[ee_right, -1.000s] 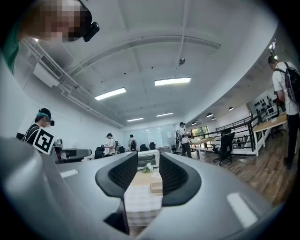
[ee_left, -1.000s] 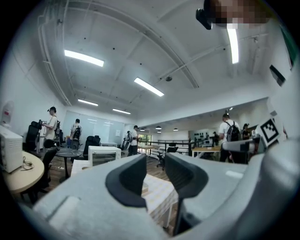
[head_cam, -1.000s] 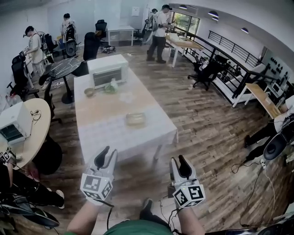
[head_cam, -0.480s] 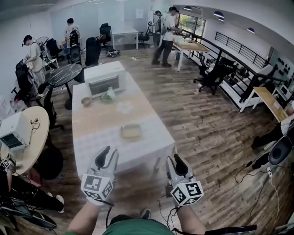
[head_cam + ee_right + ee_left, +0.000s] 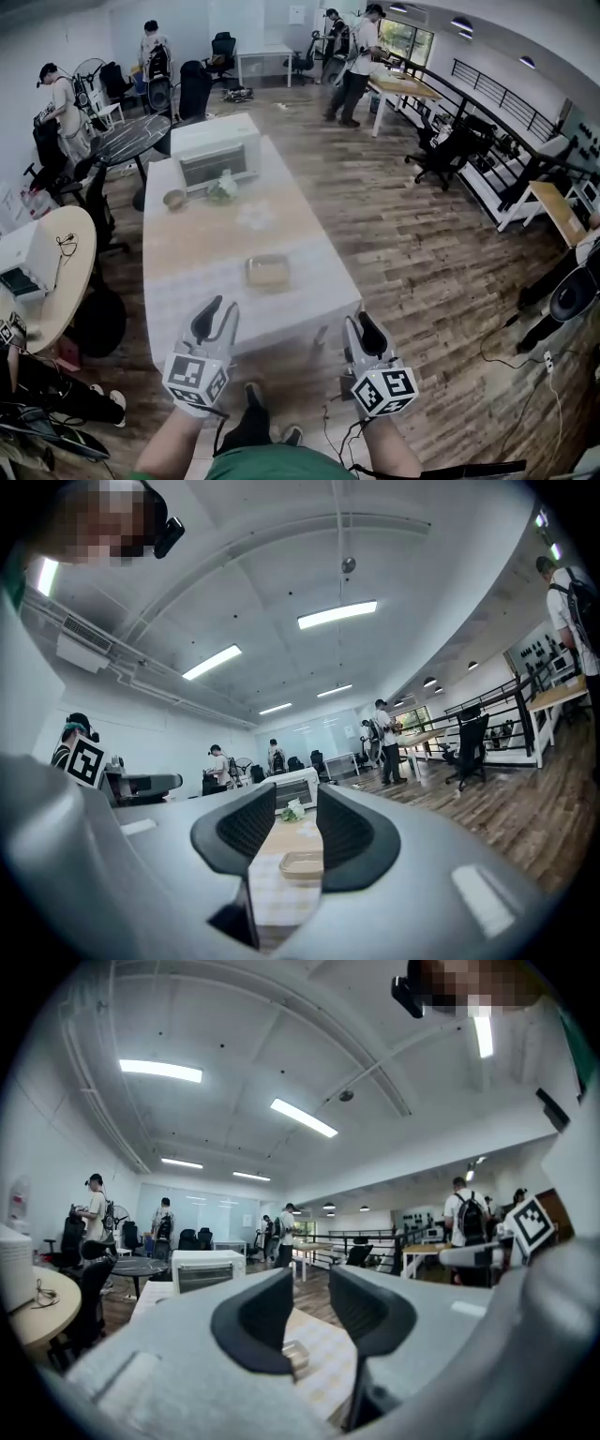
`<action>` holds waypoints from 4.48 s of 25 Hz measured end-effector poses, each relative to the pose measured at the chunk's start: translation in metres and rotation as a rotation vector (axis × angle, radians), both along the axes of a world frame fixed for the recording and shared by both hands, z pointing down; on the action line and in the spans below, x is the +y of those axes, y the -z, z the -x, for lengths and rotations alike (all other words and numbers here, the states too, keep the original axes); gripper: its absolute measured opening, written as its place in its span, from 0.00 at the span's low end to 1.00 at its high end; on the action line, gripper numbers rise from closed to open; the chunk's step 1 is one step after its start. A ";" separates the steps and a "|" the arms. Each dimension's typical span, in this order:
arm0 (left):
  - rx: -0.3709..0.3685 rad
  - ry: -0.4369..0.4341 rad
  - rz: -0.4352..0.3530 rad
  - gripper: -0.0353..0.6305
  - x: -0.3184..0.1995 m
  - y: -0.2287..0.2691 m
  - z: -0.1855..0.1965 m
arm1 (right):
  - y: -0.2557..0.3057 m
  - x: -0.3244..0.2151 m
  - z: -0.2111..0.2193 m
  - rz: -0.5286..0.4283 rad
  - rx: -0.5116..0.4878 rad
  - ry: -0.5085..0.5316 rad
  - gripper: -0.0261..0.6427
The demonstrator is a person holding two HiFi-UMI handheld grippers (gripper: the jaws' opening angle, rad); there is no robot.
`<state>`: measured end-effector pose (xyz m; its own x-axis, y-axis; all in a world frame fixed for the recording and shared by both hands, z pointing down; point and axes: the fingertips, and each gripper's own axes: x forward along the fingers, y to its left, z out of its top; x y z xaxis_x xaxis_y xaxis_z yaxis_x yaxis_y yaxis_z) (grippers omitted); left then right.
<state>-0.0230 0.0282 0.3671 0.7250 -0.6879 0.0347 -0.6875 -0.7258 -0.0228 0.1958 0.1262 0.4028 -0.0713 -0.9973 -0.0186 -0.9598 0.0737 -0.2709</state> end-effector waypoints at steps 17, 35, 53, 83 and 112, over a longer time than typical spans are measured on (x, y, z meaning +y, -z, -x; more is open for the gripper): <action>0.048 -0.004 0.126 0.24 -0.254 -0.057 0.026 | -0.052 -0.238 0.012 0.168 0.027 -0.035 0.24; 0.008 -0.035 0.347 0.24 -0.336 -0.154 0.039 | -0.179 -0.345 0.003 0.459 -0.112 -0.018 0.24; -0.093 0.104 0.464 0.24 -0.337 -0.212 0.024 | -0.325 -0.386 -0.009 0.760 -0.421 0.306 0.21; -0.076 0.125 0.490 0.24 -0.326 -0.217 0.003 | -0.335 -0.381 -0.004 0.756 -0.713 0.433 0.11; -0.052 0.148 0.353 0.24 -0.322 -0.144 0.017 | -0.130 -0.401 0.032 0.359 -0.184 0.450 0.10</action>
<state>-0.0403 -0.2936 0.5112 0.6099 -0.7243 0.3217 -0.7899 -0.5883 0.1731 0.1642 -0.2753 0.5327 -0.5153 -0.8162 0.2614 -0.7907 0.3350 -0.5124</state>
